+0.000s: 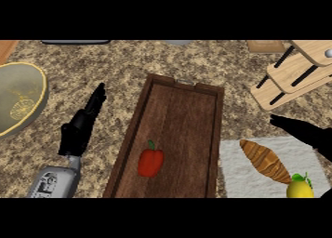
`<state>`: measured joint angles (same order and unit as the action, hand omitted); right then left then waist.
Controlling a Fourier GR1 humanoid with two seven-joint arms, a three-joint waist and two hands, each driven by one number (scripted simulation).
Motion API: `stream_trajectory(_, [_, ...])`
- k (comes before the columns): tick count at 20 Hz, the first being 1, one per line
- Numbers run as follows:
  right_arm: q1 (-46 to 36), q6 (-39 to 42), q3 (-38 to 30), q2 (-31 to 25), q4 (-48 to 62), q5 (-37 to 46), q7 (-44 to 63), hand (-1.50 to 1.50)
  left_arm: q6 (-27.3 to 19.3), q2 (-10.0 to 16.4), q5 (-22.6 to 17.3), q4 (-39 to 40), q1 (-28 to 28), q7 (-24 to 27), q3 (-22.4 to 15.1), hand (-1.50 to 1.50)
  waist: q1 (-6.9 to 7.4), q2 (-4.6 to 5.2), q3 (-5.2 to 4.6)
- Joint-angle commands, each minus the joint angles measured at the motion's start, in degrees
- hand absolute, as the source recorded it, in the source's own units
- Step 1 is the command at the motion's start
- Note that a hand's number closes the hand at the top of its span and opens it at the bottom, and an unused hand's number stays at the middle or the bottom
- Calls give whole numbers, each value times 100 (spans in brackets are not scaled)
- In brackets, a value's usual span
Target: Pick the croissant from the placemat and place it in the tiered shelf
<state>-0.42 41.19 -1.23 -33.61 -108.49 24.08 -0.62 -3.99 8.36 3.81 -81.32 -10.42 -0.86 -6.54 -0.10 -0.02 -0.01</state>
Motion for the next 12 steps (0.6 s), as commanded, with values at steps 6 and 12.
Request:
stream_trajectory(6, [-99,68,99,512,250,826,-229,-150,191,-89,179,-29,-39,-23,209,0,6,2,1])
stream_trajectory(12, [-142,-409,540,736,802,1690,-433,-150,44,-279,348,-660,335,-301,0,0,31,-1,2])
